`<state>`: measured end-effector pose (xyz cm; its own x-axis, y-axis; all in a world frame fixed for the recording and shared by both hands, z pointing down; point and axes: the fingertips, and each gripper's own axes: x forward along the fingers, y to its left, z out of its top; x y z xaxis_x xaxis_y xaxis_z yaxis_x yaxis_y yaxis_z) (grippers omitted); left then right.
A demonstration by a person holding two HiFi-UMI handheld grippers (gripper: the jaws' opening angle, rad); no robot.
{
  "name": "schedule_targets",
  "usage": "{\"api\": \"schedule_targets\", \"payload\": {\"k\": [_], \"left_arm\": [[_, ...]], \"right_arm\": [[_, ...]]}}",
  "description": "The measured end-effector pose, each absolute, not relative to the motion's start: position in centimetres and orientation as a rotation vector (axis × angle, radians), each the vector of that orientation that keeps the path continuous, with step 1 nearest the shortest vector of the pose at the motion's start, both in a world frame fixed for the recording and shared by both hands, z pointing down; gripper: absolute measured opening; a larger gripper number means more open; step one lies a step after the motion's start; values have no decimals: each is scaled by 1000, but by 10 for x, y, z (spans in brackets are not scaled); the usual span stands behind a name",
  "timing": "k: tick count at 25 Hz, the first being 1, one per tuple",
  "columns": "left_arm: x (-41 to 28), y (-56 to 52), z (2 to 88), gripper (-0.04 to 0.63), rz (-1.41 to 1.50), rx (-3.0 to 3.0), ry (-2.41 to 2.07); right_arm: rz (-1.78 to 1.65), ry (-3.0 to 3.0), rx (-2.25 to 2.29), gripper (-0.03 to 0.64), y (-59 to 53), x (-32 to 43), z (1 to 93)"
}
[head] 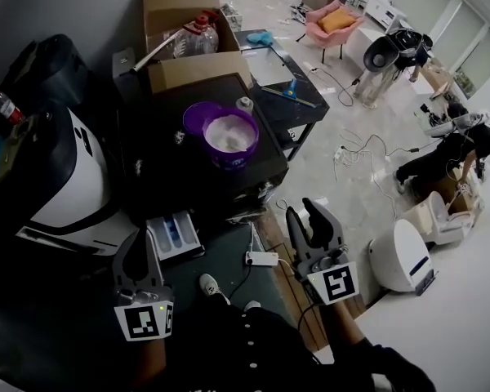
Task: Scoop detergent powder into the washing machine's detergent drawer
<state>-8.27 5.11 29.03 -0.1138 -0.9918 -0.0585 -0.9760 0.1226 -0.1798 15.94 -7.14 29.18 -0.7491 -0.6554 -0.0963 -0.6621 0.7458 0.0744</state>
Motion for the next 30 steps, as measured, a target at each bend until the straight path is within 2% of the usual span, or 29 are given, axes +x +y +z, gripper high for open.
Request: {"api": "schedule_targets", "payload": {"k": [8, 17, 25, 30], "left_arm": [[-139, 28, 277, 14, -93, -1986, 2170], [-159, 28, 284, 14, -131, -1970, 2219], [-192, 10, 301, 14, -177, -1894, 2333], [-204, -1, 309, 14, -246, -1865, 2377]], "right_arm": [[255, 2878, -1096, 123, -107, 98, 280], [455, 3016, -966, 126, -122, 79, 300], [825, 3517, -692, 132, -179, 43, 384], [915, 3674, -468, 132, -198, 28, 415]]}}
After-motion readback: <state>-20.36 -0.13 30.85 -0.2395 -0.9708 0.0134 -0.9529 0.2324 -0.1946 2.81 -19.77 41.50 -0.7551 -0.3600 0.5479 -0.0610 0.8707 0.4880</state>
